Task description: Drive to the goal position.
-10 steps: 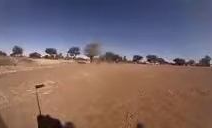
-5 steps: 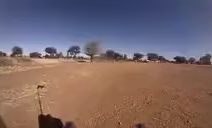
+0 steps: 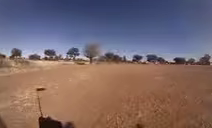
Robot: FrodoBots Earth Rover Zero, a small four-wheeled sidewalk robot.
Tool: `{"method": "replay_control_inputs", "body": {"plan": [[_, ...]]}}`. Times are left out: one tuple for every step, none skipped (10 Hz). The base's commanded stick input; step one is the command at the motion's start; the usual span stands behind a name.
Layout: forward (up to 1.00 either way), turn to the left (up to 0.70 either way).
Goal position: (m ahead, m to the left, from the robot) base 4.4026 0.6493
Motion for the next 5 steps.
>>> {"method": "replay_control_inputs", "body": {"plan": [[0.50,0.00],[0.50,0.00],[0.50,0.00],[0.50,0.00],[0.50,0.00]]}}
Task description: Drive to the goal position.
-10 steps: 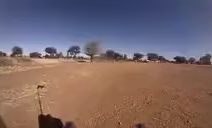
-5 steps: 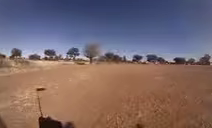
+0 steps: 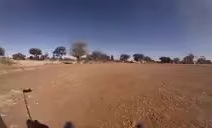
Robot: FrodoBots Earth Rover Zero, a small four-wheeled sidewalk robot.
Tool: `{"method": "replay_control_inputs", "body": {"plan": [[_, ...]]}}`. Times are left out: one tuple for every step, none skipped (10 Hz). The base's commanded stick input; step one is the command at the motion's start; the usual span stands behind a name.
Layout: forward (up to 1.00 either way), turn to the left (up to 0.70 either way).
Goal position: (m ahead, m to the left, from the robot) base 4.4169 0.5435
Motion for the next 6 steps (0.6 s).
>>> {"method": "replay_control_inputs", "body": {"plan": [[0.50,0.00],[0.50,0.00],[0.50,0.00],[0.50,0.00],[0.50,0.00],[0.50,0.00]]}}
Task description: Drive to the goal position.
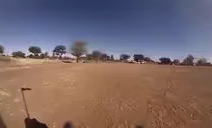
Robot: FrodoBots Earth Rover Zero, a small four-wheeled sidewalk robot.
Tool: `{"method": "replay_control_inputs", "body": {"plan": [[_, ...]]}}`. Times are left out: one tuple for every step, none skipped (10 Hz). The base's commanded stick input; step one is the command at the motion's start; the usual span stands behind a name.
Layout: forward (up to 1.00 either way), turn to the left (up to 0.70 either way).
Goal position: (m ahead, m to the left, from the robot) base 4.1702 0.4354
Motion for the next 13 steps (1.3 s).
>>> {"method": "replay_control_inputs", "body": {"plan": [[0.50,0.00],[0.50,0.00],[0.50,0.00],[0.50,0.00],[0.50,0.00],[0.50,0.00],[0.50,0.00],[0.50,0.00],[0.50,0.00],[0.50,0.00],[0.50,0.00],[0.50,0.00],[0.50,0.00]]}}
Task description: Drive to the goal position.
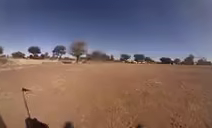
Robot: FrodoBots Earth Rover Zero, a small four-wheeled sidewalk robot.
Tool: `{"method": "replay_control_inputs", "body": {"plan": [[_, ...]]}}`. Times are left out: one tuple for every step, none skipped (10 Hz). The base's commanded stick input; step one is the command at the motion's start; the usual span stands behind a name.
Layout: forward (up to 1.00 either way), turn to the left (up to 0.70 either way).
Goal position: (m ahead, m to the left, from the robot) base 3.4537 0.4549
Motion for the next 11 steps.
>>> {"method": "replay_control_inputs", "body": {"plan": [[0.50,0.00],[0.50,0.00],[0.50,0.00],[0.50,0.00],[0.50,0.00],[0.50,0.00],[0.50,0.00],[0.50,0.00],[0.50,0.00],[0.50,0.00],[0.50,0.00]]}}
